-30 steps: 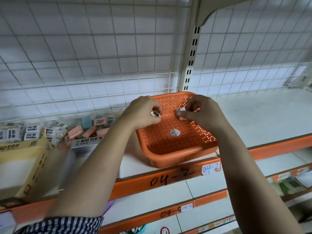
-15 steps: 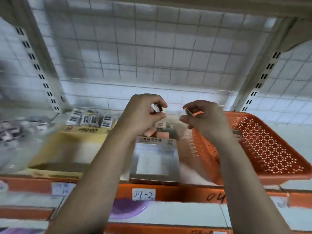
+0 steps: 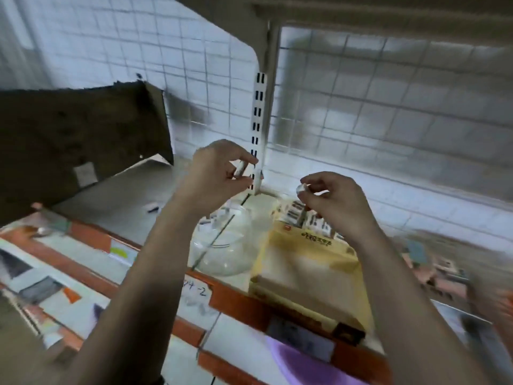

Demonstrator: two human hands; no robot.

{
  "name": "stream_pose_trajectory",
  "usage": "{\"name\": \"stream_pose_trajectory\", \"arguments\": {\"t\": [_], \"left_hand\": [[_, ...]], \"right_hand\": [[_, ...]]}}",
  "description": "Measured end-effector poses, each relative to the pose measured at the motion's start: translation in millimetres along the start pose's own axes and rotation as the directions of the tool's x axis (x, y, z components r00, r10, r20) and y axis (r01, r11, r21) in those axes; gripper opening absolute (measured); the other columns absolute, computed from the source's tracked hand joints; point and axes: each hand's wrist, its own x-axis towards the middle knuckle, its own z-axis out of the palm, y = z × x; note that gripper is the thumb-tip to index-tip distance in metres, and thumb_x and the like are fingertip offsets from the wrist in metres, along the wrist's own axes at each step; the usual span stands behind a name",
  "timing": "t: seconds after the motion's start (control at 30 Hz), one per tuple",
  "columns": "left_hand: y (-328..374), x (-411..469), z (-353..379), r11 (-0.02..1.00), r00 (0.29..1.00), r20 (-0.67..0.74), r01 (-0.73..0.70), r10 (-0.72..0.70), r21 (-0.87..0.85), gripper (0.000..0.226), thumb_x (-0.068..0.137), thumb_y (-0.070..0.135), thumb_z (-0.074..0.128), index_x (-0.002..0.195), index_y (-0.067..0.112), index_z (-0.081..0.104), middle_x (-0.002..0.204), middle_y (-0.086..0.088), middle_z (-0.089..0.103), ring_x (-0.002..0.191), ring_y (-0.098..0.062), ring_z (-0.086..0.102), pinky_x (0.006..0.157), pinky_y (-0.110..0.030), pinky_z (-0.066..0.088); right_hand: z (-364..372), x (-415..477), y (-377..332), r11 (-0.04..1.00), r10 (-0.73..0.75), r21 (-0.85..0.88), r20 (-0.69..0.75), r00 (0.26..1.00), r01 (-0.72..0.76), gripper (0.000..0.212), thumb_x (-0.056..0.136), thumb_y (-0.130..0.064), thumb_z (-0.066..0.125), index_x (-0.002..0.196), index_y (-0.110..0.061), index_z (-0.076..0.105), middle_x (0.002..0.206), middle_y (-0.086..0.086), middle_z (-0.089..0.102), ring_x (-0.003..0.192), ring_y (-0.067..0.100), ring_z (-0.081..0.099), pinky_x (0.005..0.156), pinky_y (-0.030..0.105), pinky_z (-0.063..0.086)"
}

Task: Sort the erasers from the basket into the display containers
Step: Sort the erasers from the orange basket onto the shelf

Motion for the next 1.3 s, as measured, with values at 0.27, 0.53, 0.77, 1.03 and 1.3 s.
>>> {"name": "stream_pose_trajectory", "arguments": {"t": [0.27, 0.53, 0.77, 1.03, 1.3], "left_hand": [[-98, -1, -24, 0.966, 0.980, 0.006, 0.194, -0.198, 0.172, 0.035, 0.078, 0.009, 0.077, 0.112, 0.011, 0.070, 0.103, -0.005, 0.072, 0.063, -0.008, 0.059, 0.070, -0.018, 0.044], [-153, -12, 5, 0.965, 0.975, 0.030, 0.214, -0.221, 0.152, 0.029, 0.080, 0.012, 0.075, 0.109, 0.013, 0.072, 0.109, -0.001, 0.072, 0.101, -0.019, 0.065, 0.079, -0.011, 0.037], [-179, -31, 8, 0.979, 0.976, -0.174, 0.157, -0.134, 0.130, 0.028, 0.088, 0.034, 0.056, 0.099, 0.014, 0.073, 0.099, -0.001, 0.070, 0.090, -0.020, 0.065, 0.076, -0.027, 0.049], [-182, -41, 10, 0.910, 0.918, -0.326, 0.319, -0.226, 0.265, 0.030, 0.094, 0.031, 0.040, 0.093, 0.015, 0.066, 0.094, -0.005, 0.066, 0.084, -0.032, 0.058, 0.074, -0.036, 0.036], [-185, -40, 11, 0.895, 0.920, -0.302, 0.337, -0.248, 0.291, 0.032, 0.095, 0.033, 0.034, 0.090, 0.017, 0.062, 0.093, -0.004, 0.066, 0.081, -0.032, 0.058, 0.078, -0.039, 0.037]], "right_hand": [[69, 33, -10, 0.999, 0.022, -0.042, 0.081, 0.996, -0.019, 0.012, 0.082, -0.022, 0.074, 0.092, -0.026, 0.072, 0.087, -0.003, 0.071, 0.078, 0.018, 0.069, 0.069, 0.030, 0.054], [90, 53, -13, 0.997, 0.028, -0.071, 0.130, 0.991, -0.018, 0.013, 0.081, -0.021, 0.075, 0.093, -0.023, 0.071, 0.087, -0.001, 0.072, 0.076, 0.017, 0.070, 0.074, 0.035, 0.054], [111, 66, -23, 0.997, 0.029, -0.079, 0.210, 0.977, -0.013, 0.012, 0.082, -0.020, 0.074, 0.092, -0.022, 0.069, 0.083, -0.001, 0.071, 0.073, 0.018, 0.072, 0.070, 0.038, 0.058], [153, 92, -38, 0.952, -0.034, -0.264, 0.414, 0.909, 0.156, 0.015, 0.077, -0.022, 0.078, 0.090, -0.021, 0.071, 0.083, 0.001, 0.069, 0.069, 0.011, 0.061, 0.066, 0.026, 0.049], [179, 96, -35, 0.950, 0.030, -0.294, 0.431, 0.902, 0.109, 0.021, 0.079, -0.022, 0.076, 0.098, -0.018, 0.070, 0.085, 0.005, 0.071, 0.065, 0.010, 0.063, 0.064, 0.021, 0.046]]}}
